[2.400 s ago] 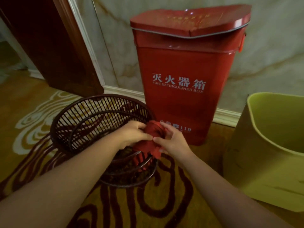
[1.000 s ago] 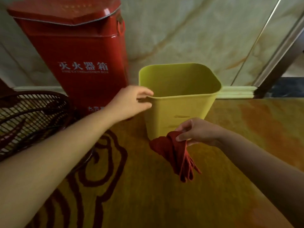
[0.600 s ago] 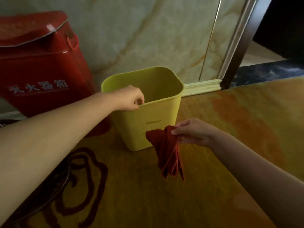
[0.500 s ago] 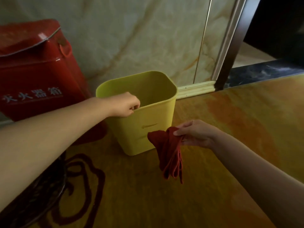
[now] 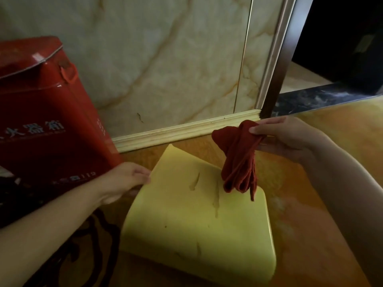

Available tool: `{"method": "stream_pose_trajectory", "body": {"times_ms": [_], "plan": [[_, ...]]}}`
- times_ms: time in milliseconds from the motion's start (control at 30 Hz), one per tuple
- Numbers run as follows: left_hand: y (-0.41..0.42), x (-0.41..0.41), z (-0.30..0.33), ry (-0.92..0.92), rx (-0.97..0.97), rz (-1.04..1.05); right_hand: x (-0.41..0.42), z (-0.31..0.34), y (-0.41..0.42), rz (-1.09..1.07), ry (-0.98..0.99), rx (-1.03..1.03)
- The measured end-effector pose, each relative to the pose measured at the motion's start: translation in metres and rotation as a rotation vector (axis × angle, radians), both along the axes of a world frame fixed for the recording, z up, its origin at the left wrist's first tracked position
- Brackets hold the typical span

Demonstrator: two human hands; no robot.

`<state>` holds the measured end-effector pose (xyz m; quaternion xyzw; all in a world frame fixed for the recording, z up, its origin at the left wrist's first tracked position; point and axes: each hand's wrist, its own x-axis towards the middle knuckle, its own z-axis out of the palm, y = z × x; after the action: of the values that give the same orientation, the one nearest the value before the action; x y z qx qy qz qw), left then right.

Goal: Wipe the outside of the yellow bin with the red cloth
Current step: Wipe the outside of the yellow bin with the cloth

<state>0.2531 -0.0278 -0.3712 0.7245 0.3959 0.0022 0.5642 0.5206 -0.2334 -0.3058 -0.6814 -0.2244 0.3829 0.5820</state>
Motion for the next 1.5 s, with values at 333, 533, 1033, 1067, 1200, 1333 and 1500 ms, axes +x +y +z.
{"method": "stream_pose_trajectory", "body": {"times_ms": [333, 533, 1033, 1067, 1200, 1333, 1500], "plan": [[-0.006, -0.034, -0.021, 0.026, -0.243, 0.064, -0.090, 0.005, 0.034, 0.235, -0.699, -0.097], [-0.018, -0.042, -0.025, 0.004, -0.242, 0.181, -0.124, -0.060, 0.011, 0.159, -1.189, -0.179], [-0.030, -0.051, -0.029, -0.085, -0.430, -0.007, -0.122, -0.138, 0.072, 0.513, -0.993, -0.232], [-0.029, -0.047, -0.031, -0.067, -0.369, 0.032, -0.121, -0.142, 0.072, 0.497, -1.017, -0.259], [-0.030, -0.041, -0.039, 0.095, -0.217, 0.231, -0.082, -0.166, 0.040, 0.442, -1.010, -0.434], [-0.033, -0.046, -0.043, 0.151, -0.206, 0.265, -0.036, -0.179, -0.014, 0.274, -0.914, -0.634], [-0.032, -0.038, -0.041, 0.141, -0.191, 0.299, -0.099, -0.165, 0.027, 0.307, -0.969, -0.554]]}}
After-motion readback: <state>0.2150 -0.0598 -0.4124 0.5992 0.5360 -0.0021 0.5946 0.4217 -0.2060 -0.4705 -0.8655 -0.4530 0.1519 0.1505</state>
